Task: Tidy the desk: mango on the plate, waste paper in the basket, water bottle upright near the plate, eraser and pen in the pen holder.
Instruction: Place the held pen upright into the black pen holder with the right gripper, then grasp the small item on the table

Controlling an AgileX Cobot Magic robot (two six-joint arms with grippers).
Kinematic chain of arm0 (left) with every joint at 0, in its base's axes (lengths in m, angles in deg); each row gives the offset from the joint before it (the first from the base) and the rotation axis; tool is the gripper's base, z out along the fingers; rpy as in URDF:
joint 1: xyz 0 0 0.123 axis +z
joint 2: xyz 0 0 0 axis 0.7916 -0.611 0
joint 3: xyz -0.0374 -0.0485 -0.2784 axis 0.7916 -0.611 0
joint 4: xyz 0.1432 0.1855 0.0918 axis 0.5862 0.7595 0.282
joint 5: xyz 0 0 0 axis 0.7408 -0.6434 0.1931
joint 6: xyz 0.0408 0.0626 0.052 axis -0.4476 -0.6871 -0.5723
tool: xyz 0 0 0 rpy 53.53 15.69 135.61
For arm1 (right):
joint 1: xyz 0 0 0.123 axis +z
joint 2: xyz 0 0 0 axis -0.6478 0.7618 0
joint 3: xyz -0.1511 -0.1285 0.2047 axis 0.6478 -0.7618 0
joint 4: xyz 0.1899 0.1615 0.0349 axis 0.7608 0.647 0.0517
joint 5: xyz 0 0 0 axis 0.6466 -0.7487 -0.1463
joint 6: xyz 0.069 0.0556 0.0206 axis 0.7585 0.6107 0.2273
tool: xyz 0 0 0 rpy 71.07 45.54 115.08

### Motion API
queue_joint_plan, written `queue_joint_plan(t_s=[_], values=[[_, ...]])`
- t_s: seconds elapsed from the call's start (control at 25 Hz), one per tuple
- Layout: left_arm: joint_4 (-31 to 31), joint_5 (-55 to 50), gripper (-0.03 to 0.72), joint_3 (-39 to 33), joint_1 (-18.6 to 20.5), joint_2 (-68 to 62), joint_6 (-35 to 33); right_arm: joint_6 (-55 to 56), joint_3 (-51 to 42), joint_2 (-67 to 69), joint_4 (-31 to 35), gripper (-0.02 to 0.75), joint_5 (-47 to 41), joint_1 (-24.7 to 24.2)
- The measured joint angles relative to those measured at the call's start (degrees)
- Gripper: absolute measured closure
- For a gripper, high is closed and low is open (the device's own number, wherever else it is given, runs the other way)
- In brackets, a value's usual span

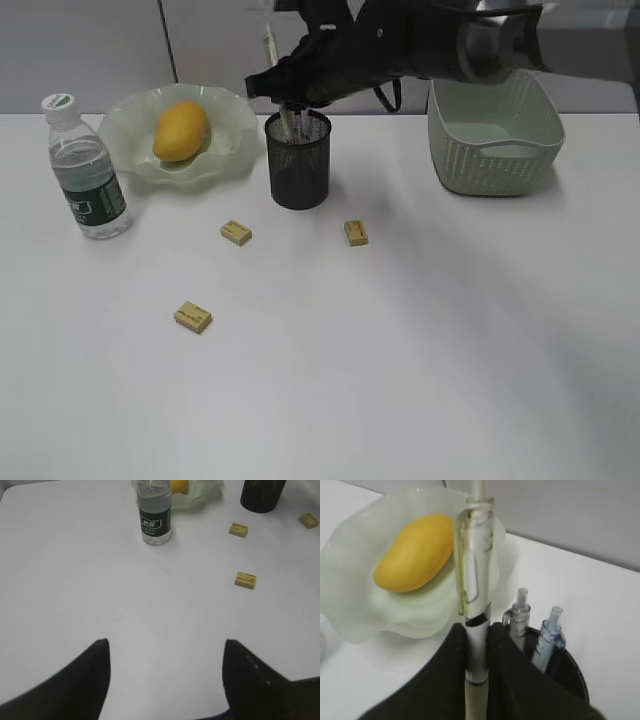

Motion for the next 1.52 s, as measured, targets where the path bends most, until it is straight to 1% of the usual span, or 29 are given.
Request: queue_joint_plan(t_s=[0.4,0.48,0.64,0.68,0.8,0.96,1.04,1.16,1.32,1.44,1.52], values=[[0.0,0.0,0.156,0.0,0.0,0.0,0.0,-0.05,-0.11,0.87,-0.99,0.612,-1.42,0.0],[0.0,0.0,0.156,0.0,0.0,0.0,0.0,-0.05,-0.11,0.87,-1.05,0.573,-1.94,0.0],[0.0,0.0,0.156,0.0,0.0,0.0,0.0,-0.05,-0.11,0.68,-1.11,0.416,-3.34,0.0],[0.0,0.0,0.156,0.0,0.0,0.0,0.0,-0.05,-0.11,0.3,-1.16,0.387,-3.85,0.0],[0.0,0.0,0.156,0.0,0.0,0.0,0.0,-0.05,-0.11,-1.81,-1.16,0.353,-5.34,0.0],[0.0,0.0,0.156,0.0,0.0,0.0,0.0,-0.05,0.13,-6.42,-2.3,0.344,-8.48,0.0],[0.0,0.0,0.156,0.0,0.0,0.0,0.0,-0.05,0.21,-8.71,-3.04,0.343,-11.58,0.0],[0.0,0.0,0.156,0.0,0.0,0.0,0.0,-0.05,0.21,-11.72,-3.65,0.343,-18.98,0.0],[0.0,0.0,0.156,0.0,0.0,0.0,0.0,-0.05,0.32,-13.49,-5.47,0.349,-32.72,0.0],[0.0,0.0,0.156,0.0,0.0,0.0,0.0,-0.05,0.32,-13.53,-8.05,0.361,-43.99,0.0],[0.0,0.0,0.156,0.0,0.0,0.0,0.0,0.16,0.32,-13.53,-10.04,0.374,-49.25,0.0]])
